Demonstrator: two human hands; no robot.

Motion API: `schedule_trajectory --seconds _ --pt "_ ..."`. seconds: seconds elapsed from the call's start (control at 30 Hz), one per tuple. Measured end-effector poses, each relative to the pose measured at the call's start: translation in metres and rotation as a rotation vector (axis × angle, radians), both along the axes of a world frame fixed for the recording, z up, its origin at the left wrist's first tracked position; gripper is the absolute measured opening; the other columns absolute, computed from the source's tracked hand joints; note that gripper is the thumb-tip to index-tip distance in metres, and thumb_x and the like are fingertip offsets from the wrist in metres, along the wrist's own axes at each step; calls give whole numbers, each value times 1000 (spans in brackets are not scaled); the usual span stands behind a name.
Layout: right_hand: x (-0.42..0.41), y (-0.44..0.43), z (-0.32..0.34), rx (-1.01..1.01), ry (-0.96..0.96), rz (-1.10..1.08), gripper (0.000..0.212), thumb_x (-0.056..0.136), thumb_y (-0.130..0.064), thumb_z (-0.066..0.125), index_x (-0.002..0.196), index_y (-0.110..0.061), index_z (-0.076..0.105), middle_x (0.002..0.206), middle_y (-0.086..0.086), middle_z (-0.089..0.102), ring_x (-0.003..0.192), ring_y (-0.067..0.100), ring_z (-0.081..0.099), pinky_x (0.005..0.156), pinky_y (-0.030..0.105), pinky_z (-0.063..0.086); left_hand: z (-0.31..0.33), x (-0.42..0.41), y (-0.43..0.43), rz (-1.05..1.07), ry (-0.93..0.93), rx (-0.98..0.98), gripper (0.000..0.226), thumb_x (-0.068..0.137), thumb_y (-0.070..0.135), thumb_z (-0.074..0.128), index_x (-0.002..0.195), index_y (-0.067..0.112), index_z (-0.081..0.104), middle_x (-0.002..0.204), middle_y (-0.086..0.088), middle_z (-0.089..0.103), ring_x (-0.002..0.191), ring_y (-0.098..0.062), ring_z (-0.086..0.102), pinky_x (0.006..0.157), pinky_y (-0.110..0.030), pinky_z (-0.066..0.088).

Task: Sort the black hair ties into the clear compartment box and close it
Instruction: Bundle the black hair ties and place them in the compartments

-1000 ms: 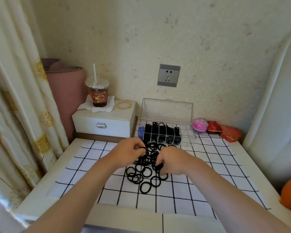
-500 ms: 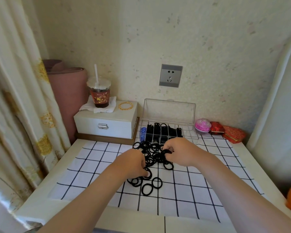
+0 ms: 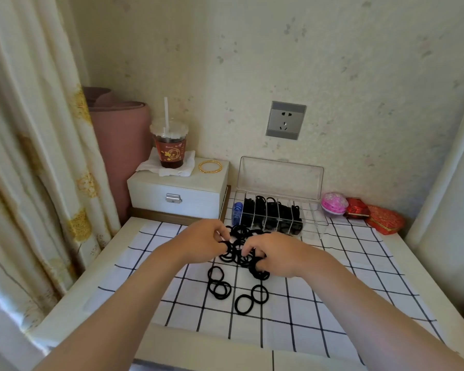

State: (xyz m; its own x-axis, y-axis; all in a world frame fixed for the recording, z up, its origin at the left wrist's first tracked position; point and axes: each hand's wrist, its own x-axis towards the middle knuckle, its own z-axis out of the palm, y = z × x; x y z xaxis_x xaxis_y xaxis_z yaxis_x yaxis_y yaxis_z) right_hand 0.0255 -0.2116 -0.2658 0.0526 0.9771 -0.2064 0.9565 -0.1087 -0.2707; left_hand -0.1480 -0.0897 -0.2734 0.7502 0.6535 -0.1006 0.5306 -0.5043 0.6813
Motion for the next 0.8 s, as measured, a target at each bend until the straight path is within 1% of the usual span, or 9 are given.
schedule_trajectory --seconds 0.1,0.17,0.23,0.33,0.4,0.5,0.6,0.7,0.8 --pt "-6 2 0 -12 -119 8 39 91 -25 67 128 -34 58 96 -16 57 90 8 54 66 21 37 -1 -2 4 23 -58 -46 15 85 23 70 96 31 64 81 12 59 70 -4 56 60 -18 41" --pt "-7 4 0 -10 -221 -3 38 92 -31 65 130 -34 60 119 -8 64 111 15 58 80 27 45 -1 -1 6 49 -108 -71 15 85 23 71 95 31 65 87 8 65 79 -7 61 67 -19 46" --pt "-6 5 -1 -11 -248 -9 37 91 -33 65 128 -33 64 125 -8 65 116 15 58 87 31 47 0 0 6 66 -136 -102 16 84 22 72 94 31 64 88 5 67 84 -11 65 77 -25 52" --pt "-4 7 -1 -20 -256 -3 28 88 -32 68 115 -30 73 113 -9 68 106 15 62 82 30 50 -1 2 4 78 -154 -184 15 85 17 71 97 25 64 82 4 66 74 -10 68 81 -32 59" --pt "-3 8 -3 -20 -277 11 15 85 -28 67 93 -19 75 94 -3 68 87 18 63 72 31 51 -1 4 2 90 -172 -235 15 87 13 69 99 20 64 84 -1 67 72 -11 70 78 -31 61" --pt "1 4 -6 -54 -254 22 19 81 -23 63 67 -11 57 70 5 51 65 22 49 57 30 40 -1 7 -1 118 -181 -261 16 88 11 67 101 20 66 89 -4 68 76 -14 70 75 -28 61" --pt "10 1 -5 -14 -44 -29 22 82 -26 64 68 -9 61 77 13 62 71 27 60 62 36 50 -1 12 -3 147 -189 -262 16 88 12 67 100 22 69 93 -5 68 86 -19 70 76 -28 61" --pt "17 -2 5 61 295 -171 11 88 -23 69 81 -16 73 82 9 73 63 14 66 62 33 55 -1 17 -3 186 -220 -285 15 88 11 66 97 21 73 96 -7 71 87 -18 70 75 -26 61" --pt "21 -9 12 66 662 -305 8 94 -12 65 95 -12 73 85 12 76 70 20 74 64 31 60 -2 23 -4 243 -278 -337 16 88 9 67 98 19 74 95 -7 73 87 -17 71 77 -28 61"
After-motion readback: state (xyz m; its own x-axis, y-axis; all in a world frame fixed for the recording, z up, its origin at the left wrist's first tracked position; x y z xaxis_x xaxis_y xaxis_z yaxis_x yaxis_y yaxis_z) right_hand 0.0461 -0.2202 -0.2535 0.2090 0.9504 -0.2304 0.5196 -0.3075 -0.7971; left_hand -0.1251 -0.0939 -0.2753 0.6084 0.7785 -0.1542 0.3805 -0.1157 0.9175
